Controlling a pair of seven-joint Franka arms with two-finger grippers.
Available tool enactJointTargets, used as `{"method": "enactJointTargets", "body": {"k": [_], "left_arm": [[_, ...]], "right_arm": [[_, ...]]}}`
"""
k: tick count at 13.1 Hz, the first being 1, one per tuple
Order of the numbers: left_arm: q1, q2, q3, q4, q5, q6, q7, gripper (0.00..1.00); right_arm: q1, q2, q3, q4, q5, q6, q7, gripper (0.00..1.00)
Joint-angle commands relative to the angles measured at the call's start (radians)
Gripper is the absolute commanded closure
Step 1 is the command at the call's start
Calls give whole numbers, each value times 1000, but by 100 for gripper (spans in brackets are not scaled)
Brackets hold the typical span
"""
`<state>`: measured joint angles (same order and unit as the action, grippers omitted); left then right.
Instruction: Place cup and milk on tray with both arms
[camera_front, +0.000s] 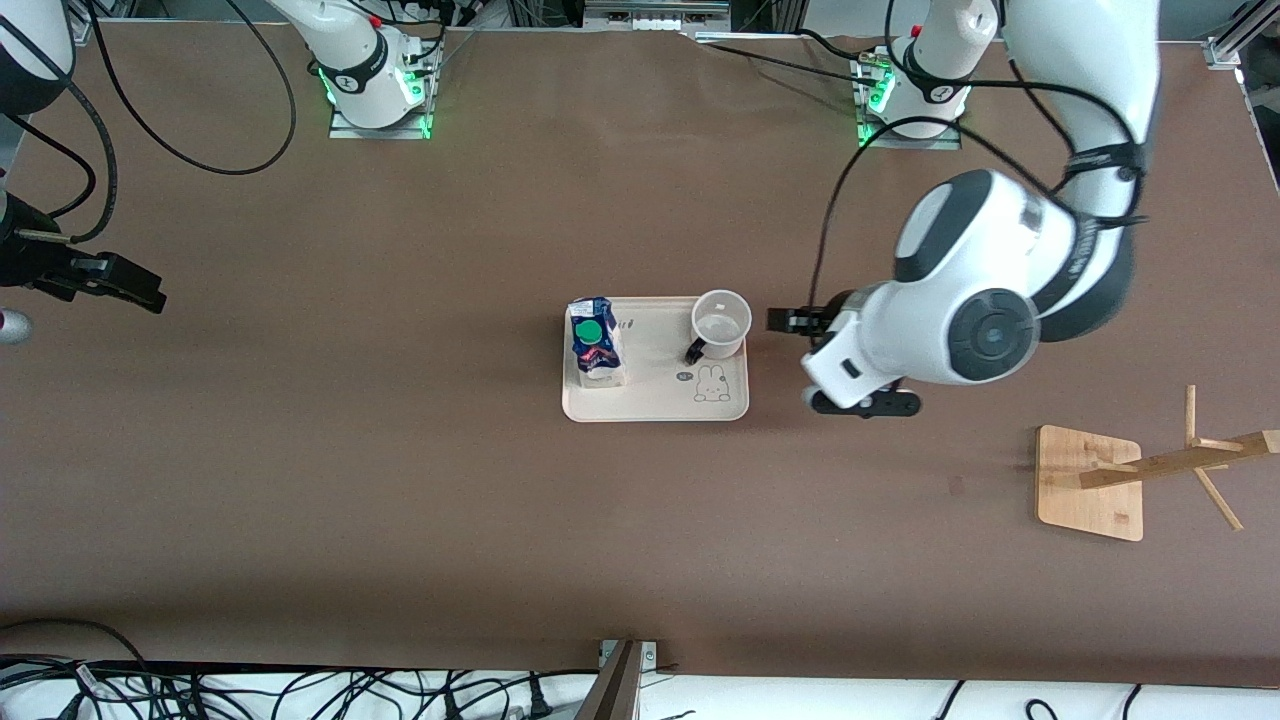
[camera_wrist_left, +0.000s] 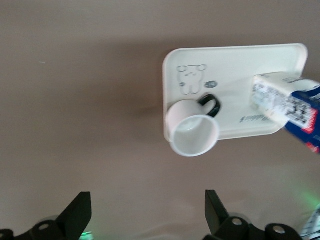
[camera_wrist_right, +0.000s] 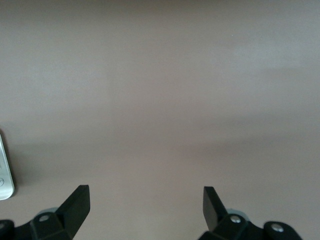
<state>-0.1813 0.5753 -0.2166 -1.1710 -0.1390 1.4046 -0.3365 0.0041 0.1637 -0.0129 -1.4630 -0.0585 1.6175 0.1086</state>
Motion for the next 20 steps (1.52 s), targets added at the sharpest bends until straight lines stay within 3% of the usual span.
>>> {"method": "enactJointTargets", "body": {"k": [1, 4, 7, 9, 12, 15, 17, 20], "left_arm": [[9, -69, -4, -21, 128, -64, 117, 0], [11, -152, -4, -30, 271, -67, 145, 0], [71, -242, -4, -76, 273, -58, 195, 0], [132, -329, 5, -166, 245, 6, 232, 0], [149, -461, 123, -333, 185, 167, 240, 0], [161, -589, 181, -507, 187, 279, 432, 0], [149, -638, 227, -574, 185, 315, 394, 0], [155, -741, 227, -709, 188, 428, 372, 0]], "right_arm": [[7, -27, -4, -28, -6, 5, -10, 0], [10, -29, -2, -28, -6, 5, -10, 0], [5, -32, -6, -26, -6, 4, -13, 0], [7, -27, -6, -26, -6, -10, -15, 0], [7, -14, -9, -23, -6, -25, -21, 0], [2, 22, -9, 48, -4, -73, -50, 0], [5, 27, -4, 70, -6, -94, -49, 0], [4, 28, -4, 70, -7, -93, -49, 0]]}}
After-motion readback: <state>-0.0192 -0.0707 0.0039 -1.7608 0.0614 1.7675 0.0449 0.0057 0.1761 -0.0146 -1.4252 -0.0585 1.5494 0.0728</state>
